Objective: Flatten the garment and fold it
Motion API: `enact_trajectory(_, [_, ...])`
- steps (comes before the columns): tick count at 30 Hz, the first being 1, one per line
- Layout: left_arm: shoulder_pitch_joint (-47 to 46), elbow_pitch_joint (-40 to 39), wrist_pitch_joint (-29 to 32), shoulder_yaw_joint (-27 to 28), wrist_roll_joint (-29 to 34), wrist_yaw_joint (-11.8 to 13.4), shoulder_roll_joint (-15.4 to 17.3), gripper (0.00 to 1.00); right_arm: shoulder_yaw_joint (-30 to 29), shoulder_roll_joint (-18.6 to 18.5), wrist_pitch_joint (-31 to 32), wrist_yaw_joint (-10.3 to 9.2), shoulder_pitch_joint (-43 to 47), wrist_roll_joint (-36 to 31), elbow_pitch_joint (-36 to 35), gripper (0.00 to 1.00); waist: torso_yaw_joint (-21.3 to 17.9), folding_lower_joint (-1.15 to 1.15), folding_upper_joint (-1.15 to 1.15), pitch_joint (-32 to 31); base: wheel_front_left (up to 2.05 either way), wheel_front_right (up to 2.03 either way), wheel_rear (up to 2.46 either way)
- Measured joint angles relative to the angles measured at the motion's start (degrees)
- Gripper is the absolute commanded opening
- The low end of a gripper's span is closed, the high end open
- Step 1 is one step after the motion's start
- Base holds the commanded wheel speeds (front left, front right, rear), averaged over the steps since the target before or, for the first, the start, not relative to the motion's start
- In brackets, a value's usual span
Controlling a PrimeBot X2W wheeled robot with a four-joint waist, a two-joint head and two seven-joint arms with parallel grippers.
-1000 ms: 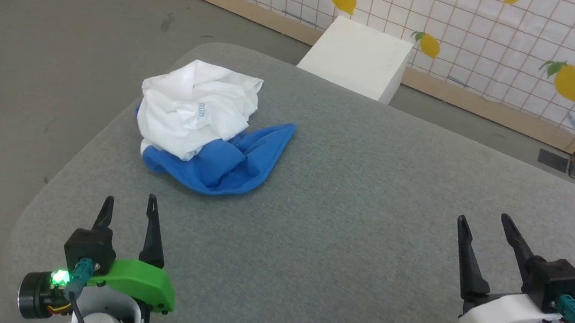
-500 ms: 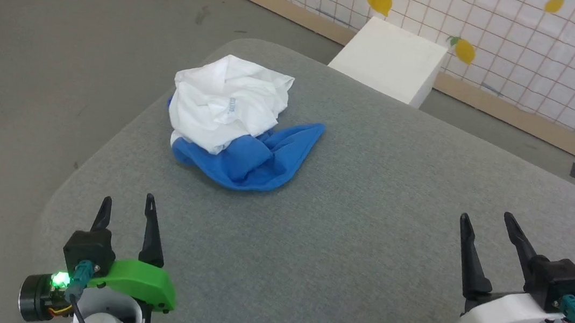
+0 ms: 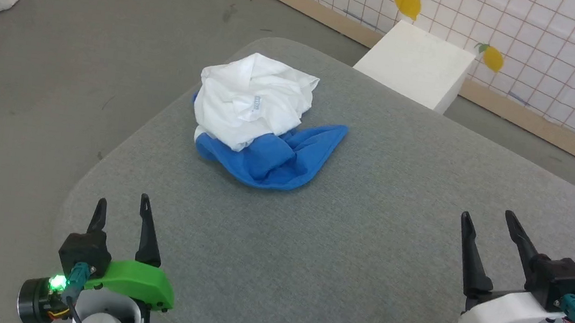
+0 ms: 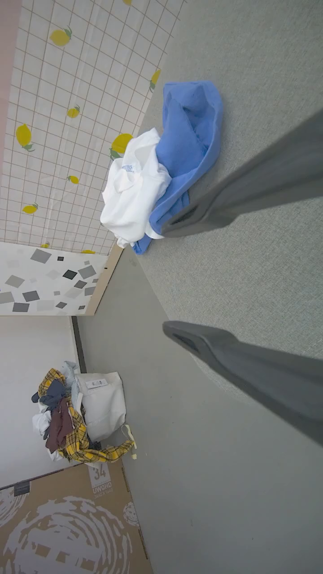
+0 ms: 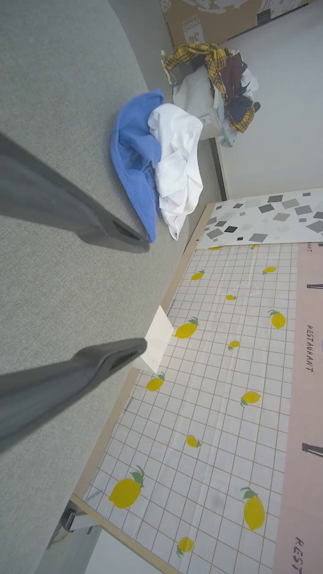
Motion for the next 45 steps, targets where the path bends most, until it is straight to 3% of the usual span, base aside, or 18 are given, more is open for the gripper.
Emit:
enact_trajectory(11, [-0.3,0.4,-0.3,-0.2,-0.6,0.0,0.0,1.00,-0.1,0.0,0.0,0.00,-0.1,0.0,-0.3,1.00,0.5,0.00,0.00,0.1,0.00,0.00,0.00])
enact_trajectory(16, [-6.3,1.1,1.1,-0.5,-2.2,-2.9,0.4,1.00,0.3,0.0,0.6,0.00,-1.2,-0.1,-1.3,1.00,0.1,0.00,0.00,1.6,0.00,0.00,0.00])
enact_trajectory(23, [-23.1,7.7,11.4,1.2,-7.8,-7.3,3.2,1.00,2.4,0.1,2.3,0.00,-5.9,-1.9,-3.7,1.00,-1.8,0.00,0.00,6.5,0.00,0.00,0.00])
enact_trajectory(31, [-35.4,15.1,22.8,5.3,-13.0,-10.2,10.1,1.00,3.9,0.1,2.9,0.00,-11.9,-4.1,-5.8,1.00,-6.4,0.01,0.00,15.6,0.00,0.00,0.00])
enact_trajectory(37, [-37.6,18.9,29.8,8.4,-16.5,-10.6,14.1,1.00,4.5,0.1,2.4,0.00,-15.1,-4.6,-5.8,1.00,-10.8,0.01,0.00,23.2,0.00,0.00,0.00])
enact_trajectory(45, [-36.5,22.7,39.0,12.5,-21.8,-7.9,15.9,1.00,4.2,0.1,0.7,0.00,-16.5,-4.6,-5.1,1.00,-17.6,0.00,0.00,30.8,0.00,0.00,0.00])
